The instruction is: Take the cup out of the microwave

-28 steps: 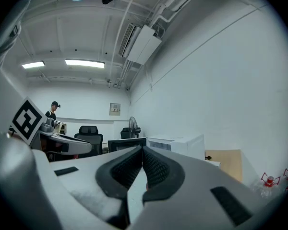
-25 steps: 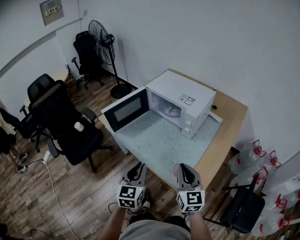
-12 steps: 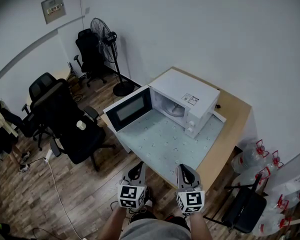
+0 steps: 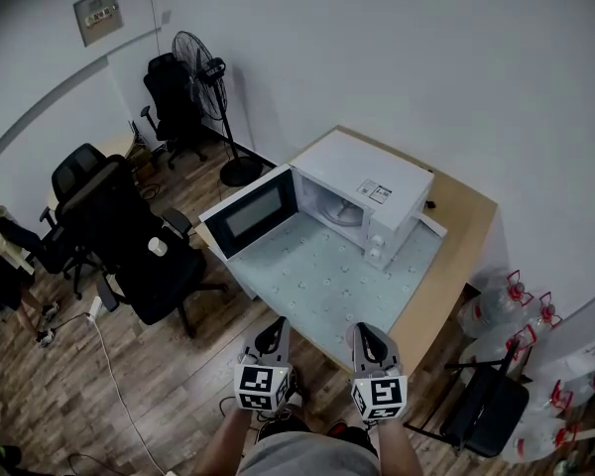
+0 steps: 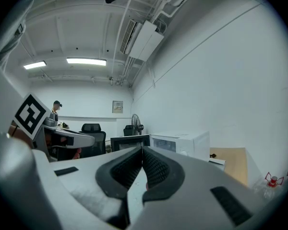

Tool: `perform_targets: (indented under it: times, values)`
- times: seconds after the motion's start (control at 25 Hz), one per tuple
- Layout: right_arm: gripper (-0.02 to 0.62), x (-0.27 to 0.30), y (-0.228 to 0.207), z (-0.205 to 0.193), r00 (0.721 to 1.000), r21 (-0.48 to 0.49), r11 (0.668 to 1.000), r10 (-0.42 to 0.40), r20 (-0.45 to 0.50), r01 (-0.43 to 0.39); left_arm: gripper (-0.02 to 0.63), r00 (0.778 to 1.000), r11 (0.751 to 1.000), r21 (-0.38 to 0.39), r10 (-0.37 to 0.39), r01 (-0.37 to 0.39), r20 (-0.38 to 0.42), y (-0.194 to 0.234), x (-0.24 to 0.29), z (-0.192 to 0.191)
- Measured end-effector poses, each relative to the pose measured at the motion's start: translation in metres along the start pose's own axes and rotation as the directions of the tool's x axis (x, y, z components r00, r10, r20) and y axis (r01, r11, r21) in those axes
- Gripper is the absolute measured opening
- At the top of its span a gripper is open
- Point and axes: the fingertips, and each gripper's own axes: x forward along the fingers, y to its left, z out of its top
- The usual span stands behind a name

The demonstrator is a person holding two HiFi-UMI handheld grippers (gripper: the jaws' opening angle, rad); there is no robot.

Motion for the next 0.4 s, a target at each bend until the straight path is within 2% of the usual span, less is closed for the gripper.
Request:
perform_targets:
  times: [0.4]
  values:
    - [0.018, 0.0011, -0.0072, -0.0012, 1.0, -0.002, 1.0, -0.01, -0.005, 0.01, 0.023, 1.0, 1.0, 0.004, -0.004, 0.004, -0.001, -0.0011, 0.0048, -0.0007]
